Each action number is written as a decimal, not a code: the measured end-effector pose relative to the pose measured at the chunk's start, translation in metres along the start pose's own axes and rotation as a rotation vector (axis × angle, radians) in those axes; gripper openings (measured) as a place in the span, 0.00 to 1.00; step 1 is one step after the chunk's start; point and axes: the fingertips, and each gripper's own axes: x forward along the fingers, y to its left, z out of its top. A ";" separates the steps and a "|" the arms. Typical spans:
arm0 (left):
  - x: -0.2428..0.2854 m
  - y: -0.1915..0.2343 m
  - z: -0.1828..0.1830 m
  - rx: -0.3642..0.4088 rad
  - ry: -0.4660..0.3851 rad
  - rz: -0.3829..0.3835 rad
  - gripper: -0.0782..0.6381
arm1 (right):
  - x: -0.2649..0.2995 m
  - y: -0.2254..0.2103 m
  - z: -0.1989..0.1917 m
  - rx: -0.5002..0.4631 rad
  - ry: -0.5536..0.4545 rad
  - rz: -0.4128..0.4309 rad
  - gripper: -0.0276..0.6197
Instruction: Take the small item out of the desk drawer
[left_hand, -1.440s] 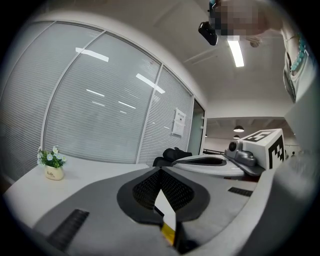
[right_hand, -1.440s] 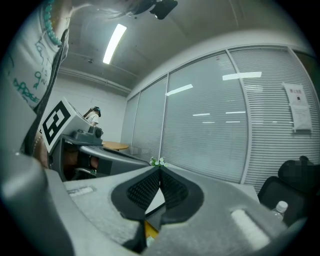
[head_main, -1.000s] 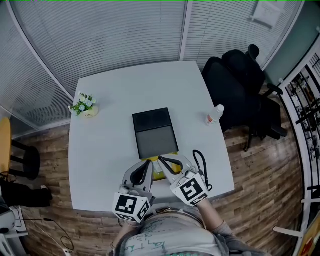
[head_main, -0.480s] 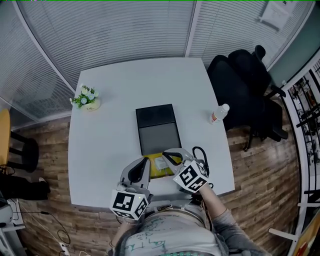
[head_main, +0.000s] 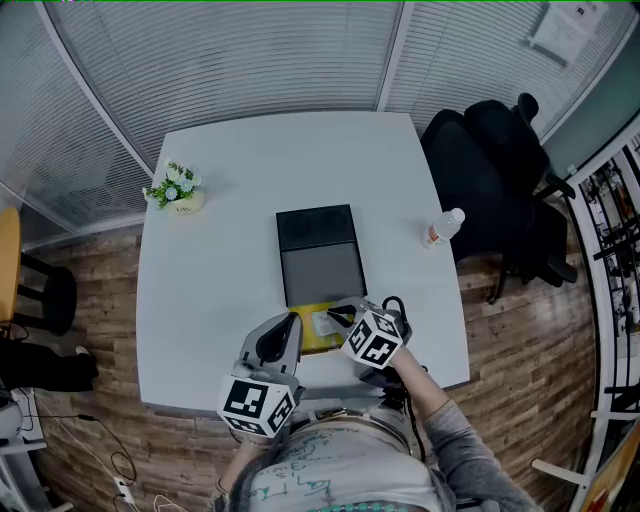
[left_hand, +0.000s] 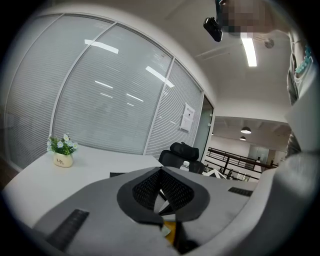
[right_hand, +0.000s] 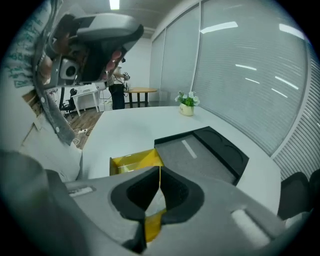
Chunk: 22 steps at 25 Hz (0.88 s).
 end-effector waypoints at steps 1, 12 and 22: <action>-0.001 0.001 -0.001 -0.001 0.001 0.001 0.10 | 0.005 0.001 -0.004 0.003 0.007 0.008 0.05; 0.000 0.006 -0.006 -0.013 0.017 0.004 0.10 | 0.033 0.013 -0.034 0.017 0.095 0.077 0.05; 0.001 0.006 -0.011 -0.019 0.030 -0.008 0.10 | 0.042 0.019 -0.048 -0.024 0.171 0.113 0.08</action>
